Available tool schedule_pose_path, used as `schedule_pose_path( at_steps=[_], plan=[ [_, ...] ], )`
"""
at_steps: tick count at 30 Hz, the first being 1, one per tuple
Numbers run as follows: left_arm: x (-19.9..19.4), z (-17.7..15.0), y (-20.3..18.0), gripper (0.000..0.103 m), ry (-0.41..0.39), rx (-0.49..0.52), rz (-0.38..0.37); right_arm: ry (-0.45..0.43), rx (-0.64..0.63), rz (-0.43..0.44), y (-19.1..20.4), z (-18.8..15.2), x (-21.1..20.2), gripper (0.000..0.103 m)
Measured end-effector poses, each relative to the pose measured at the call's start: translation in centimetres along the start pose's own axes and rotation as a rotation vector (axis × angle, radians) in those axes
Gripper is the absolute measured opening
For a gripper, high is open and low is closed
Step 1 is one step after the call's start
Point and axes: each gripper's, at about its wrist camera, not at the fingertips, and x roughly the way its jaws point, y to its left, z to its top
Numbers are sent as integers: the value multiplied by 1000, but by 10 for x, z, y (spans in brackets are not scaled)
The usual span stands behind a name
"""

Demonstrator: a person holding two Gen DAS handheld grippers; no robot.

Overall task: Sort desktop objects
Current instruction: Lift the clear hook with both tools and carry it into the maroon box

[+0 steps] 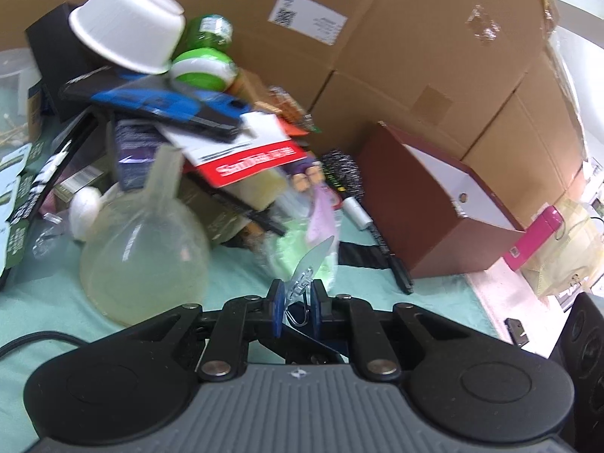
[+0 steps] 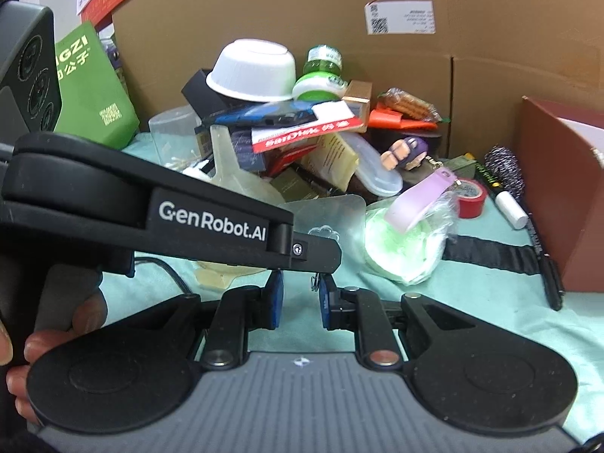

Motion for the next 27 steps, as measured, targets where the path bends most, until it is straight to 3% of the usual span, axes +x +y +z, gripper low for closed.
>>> schedule_pose_path(
  at_steps=[9, 19, 27],
  plan=[
    [0, 12, -62, 14, -35, 99, -94, -116, 43, -83, -28, 5, -51, 18],
    [17, 40, -146, 14, -105, 237, -218, -259, 56, -235, -76, 26, -110, 18],
    [58, 68, -191, 14, -116, 264, -287, -304, 49, -338, -125, 50, -121, 18]
  ],
)
